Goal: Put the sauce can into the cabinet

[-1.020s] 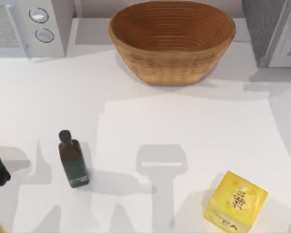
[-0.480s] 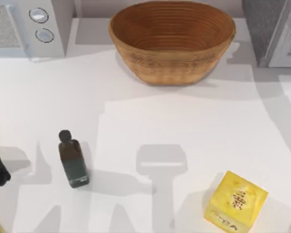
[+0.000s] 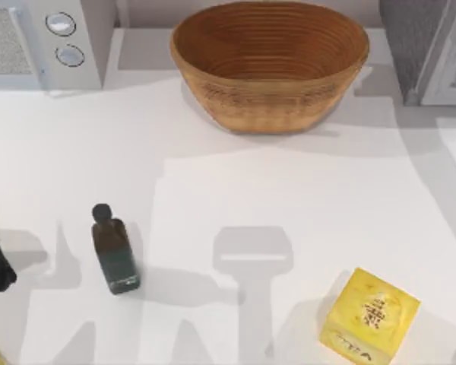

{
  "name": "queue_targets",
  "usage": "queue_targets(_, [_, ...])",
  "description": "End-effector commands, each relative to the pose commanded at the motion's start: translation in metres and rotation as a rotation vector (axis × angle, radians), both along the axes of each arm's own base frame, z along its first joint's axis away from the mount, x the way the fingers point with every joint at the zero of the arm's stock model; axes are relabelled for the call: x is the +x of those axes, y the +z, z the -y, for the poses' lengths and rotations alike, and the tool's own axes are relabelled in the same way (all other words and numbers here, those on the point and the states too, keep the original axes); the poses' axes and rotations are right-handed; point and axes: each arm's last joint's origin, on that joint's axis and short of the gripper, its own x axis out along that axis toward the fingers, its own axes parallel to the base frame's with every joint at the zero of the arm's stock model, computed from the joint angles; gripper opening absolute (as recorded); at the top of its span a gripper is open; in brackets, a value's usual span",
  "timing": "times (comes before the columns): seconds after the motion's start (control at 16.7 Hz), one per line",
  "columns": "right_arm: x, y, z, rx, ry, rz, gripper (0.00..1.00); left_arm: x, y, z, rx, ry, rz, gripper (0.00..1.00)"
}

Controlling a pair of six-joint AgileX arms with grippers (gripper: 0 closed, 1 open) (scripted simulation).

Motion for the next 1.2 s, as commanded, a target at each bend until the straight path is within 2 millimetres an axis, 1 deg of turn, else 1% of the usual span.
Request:
queue_targets(0.24, [0.032, 0.002, -0.001, 0.000, -0.003, 0.007, 0.00, 0.000, 0.000, 0.000, 0.000, 0.000, 0.000, 1.00])
queue_targets(0.54, [0.069, -0.001, -0.003, -0.002, 0.003, 0.007, 0.00, 0.000, 0.000, 0.000, 0.000, 0.000, 0.000, 1.00])
queue_targets(1.02, [0.134, -0.019, 0.001, -0.002, -0.003, -0.005, 0.00, 0.000, 0.000, 0.000, 0.000, 0.000, 0.000, 1.00])
queue_targets(1.08, [0.139, -0.021, 0.002, -0.002, -0.002, -0.002, 0.00, 0.000, 0.000, 0.000, 0.000, 0.000, 0.000, 1.00])
queue_targets(1.2, [0.141, -0.021, 0.002, -0.003, 0.000, 0.000, 0.00, 0.000, 0.000, 0.000, 0.000, 0.000, 0.000, 1.00])
